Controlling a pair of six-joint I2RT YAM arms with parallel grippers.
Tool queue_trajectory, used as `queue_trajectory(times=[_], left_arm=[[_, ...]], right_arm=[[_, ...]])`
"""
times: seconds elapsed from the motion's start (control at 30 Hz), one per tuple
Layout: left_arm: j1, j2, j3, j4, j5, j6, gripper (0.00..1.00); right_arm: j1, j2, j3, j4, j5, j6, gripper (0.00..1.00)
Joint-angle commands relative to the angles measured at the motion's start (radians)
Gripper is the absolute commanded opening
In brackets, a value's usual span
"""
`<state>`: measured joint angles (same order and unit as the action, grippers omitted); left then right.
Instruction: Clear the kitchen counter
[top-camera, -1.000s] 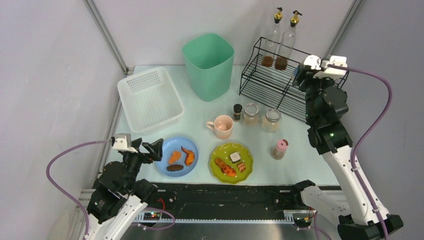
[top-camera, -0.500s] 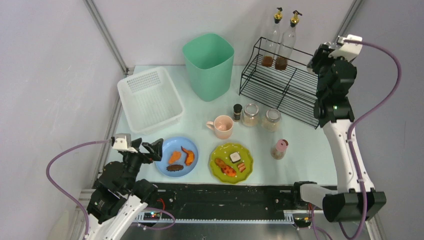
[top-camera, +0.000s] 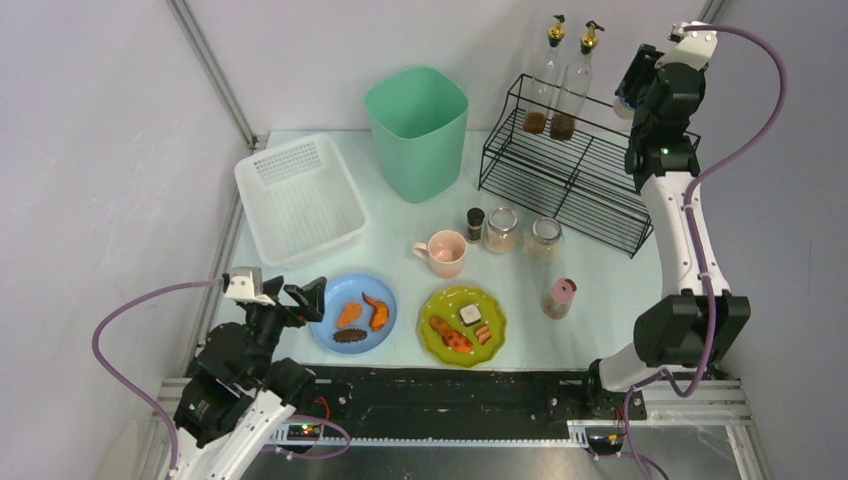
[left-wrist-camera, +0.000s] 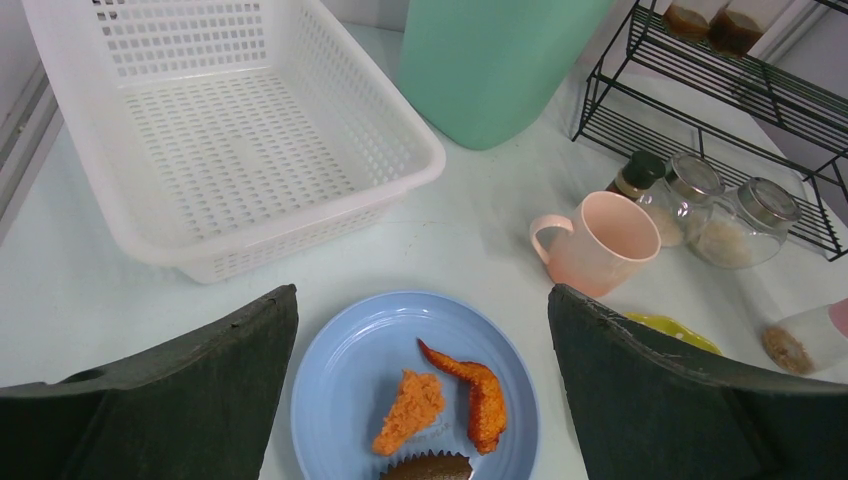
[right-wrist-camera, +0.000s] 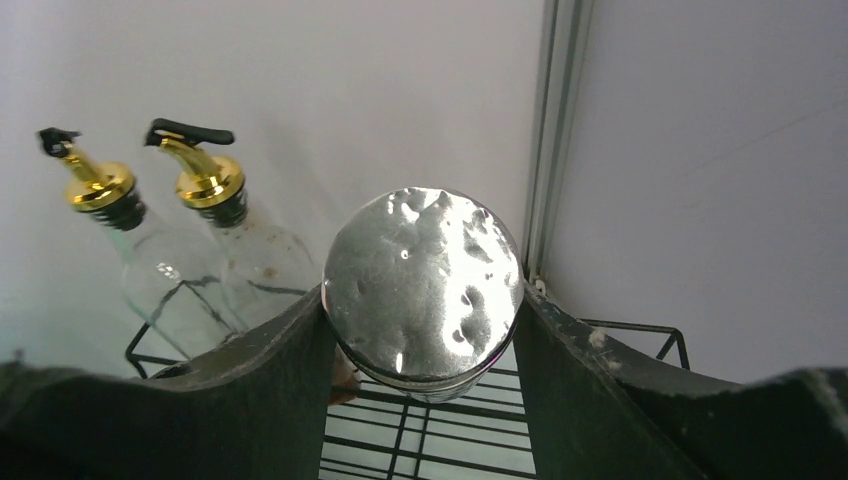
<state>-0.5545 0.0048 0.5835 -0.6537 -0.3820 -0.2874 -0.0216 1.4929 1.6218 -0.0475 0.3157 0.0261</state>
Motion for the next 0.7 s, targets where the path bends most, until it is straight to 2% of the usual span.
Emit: queue_trajectory(times=[0.0, 0.3, 0.67], left_arm=[[-0.002, -0.024, -0.011, 0.025, -0.016, -0.001, 0.98], [-0.002, -0.024, -0.011, 0.026, -0.02, -0.002, 0.98], [-0.002, -0.023, -0.011, 0.024, -0.027, -0.002, 0.98]], right_arm=[[-0.016, 0.057, 0.106, 0.052, -0.006, 0.027, 0.18], [-0.017, 0.158, 0.183, 0.017, -0.021, 0.065, 0.18], [-0.018, 0.235, 0.201, 0.038, -0.006, 0.061, 0.18]])
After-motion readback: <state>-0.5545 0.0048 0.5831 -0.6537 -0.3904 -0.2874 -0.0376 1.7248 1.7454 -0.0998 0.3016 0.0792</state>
